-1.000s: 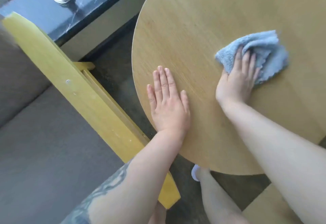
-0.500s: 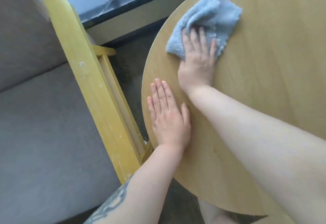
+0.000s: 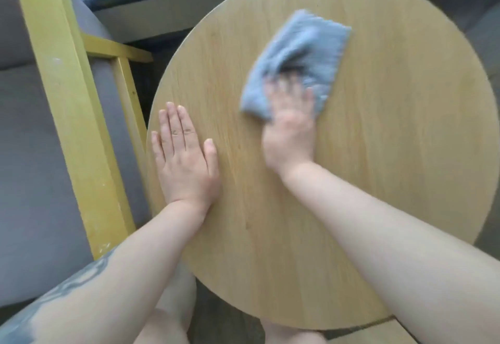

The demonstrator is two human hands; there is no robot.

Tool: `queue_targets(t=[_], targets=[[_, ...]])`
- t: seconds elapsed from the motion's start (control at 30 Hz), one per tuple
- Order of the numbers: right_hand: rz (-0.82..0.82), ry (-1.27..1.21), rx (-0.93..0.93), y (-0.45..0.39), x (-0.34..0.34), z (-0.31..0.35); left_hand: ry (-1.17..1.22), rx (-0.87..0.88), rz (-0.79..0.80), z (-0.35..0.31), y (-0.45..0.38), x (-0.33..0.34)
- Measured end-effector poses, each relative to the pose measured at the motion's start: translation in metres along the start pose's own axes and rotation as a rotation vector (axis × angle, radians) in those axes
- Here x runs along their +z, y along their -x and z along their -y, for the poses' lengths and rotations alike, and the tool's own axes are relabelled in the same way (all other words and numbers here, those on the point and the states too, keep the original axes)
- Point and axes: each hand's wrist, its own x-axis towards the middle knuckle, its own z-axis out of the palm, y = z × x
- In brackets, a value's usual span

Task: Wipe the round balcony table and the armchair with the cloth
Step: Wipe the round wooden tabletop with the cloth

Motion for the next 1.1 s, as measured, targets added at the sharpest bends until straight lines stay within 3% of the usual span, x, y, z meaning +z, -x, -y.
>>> queue_targets(t=[0.07, 0.1, 0.17, 0.27, 0.33, 0.37, 0.4, 0.5, 0.57, 0.7, 0.8, 0.83, 0.9, 0.97, 1.0, 1.03, 1.1], targets=[[0.185, -0.130, -0.345, 0.021, -0.004, 0.026, -0.034, -0.004, -0.004, 0.002, -0.001, 0.001], [0.222, -0.213, -0.394, 0.026, -0.016, 0.025, -0.037, -0.003, -0.003, 0.002, -0.001, 0.000], [0.061, -0.289, -0.270, 0.026, -0.045, 0.000, 0.018, -0.009, 0.003, -0.003, 0.005, -0.006], [-0.191, -0.108, 0.139, 0.017, -0.069, -0.065, 0.071, 0.022, 0.034, -0.014, 0.040, -0.009], [-0.179, 0.004, 0.392, 0.026, -0.055, -0.074, 0.071, 0.030, 0.090, -0.016, 0.075, -0.001], [-0.139, 0.028, 0.413, 0.038, -0.041, -0.062, 0.065, 0.011, 0.104, -0.015, 0.090, 0.004], [-0.085, 0.017, 0.310, 0.057, -0.026, -0.044, 0.062, -0.013, 0.109, -0.011, 0.101, 0.007], [0.252, -0.087, -0.351, 0.124, -0.008, 0.004, 0.074, -0.014, 0.128, 0.004, 0.111, 0.008], [0.298, -0.159, -0.458, 0.134, -0.028, -0.004, 0.047, 0.065, 0.138, 0.017, 0.108, 0.005], [-0.016, -0.082, -0.064, 0.085, -0.047, -0.055, -0.003, 0.113, 0.159, 0.027, 0.103, 0.003], [-0.050, 0.033, 0.198, 0.073, -0.019, -0.028, 0.000, 0.094, 0.149, 0.024, 0.105, 0.007], [-0.024, 0.042, 0.179, 0.084, -0.010, -0.013, 0.009, 0.097, 0.152, 0.025, 0.104, 0.007], [0.148, 0.035, -0.045, 0.135, -0.004, 0.004, 0.035, 0.127, 0.173, 0.030, 0.103, 0.005], [0.304, 0.074, -0.233, 0.200, -0.017, -0.008, 0.062, 0.163, 0.201, 0.033, 0.102, 0.001], [0.330, 0.109, -0.236, 0.224, -0.024, -0.025, 0.064, 0.169, 0.221, 0.034, 0.101, -0.001], [0.311, 0.125, -0.135, 0.239, -0.031, -0.043, 0.059, 0.171, 0.235, 0.034, 0.101, -0.001], [0.142, 0.100, 0.364, 0.230, -0.038, -0.057, 0.039, 0.168, 0.227, 0.031, 0.101, -0.001]])
